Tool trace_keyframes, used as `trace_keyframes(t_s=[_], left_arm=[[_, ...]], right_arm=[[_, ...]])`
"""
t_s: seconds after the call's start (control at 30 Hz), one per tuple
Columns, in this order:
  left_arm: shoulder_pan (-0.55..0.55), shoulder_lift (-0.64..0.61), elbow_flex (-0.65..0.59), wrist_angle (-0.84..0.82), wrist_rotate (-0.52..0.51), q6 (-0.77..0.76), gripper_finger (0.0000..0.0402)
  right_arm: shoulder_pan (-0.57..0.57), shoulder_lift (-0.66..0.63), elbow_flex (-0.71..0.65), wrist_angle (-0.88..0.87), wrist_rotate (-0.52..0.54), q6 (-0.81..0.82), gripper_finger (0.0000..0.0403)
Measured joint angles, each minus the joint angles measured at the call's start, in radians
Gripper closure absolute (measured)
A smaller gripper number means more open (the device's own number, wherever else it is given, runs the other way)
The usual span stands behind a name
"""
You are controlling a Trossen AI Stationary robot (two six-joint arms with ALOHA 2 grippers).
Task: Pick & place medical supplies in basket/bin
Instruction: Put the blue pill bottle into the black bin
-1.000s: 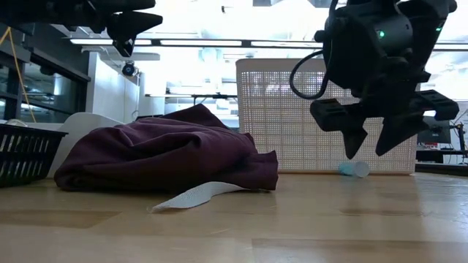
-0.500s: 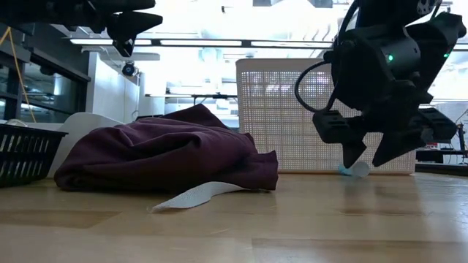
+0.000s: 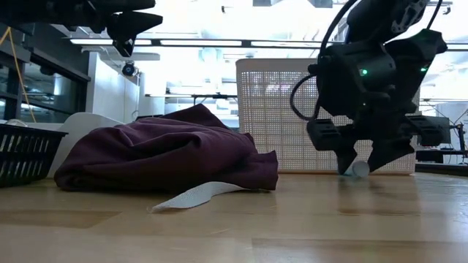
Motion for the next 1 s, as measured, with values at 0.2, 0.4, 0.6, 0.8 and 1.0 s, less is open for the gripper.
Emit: trace_keyframes(t_s=[0.2, 0.4, 0.6, 0.8, 1.0], left_arm=[[0.0, 0.0, 0.0, 0.0, 0.0, 0.0, 0.0255], [0.0, 0.0, 0.0, 0.0, 0.0, 0.0, 0.0255], [0.0, 0.0, 0.0, 0.0, 0.0, 0.0, 0.0255], [0.0, 0.0, 0.0, 0.0, 0.0, 0.0, 0.0255], [0.0, 0.0, 0.0, 0.0, 0.0, 0.0, 0.0255]], right_arm=[[-0.002, 0.0, 0.0, 0.003, -0.007, -0.005, 0.0188], [-0.002, 0.0, 0.0, 0.003, -0.019, -0.005, 0.0211], [-0.002, 0.0, 0.0, 0.003, -0.019, -0.005, 0.0264], [-0.002, 0.0, 0.0, -0.001, -0.017, -0.005, 0.0306], [0.006, 0.0, 0.0, -0.001, -0.017, -0.005, 0.0295]])
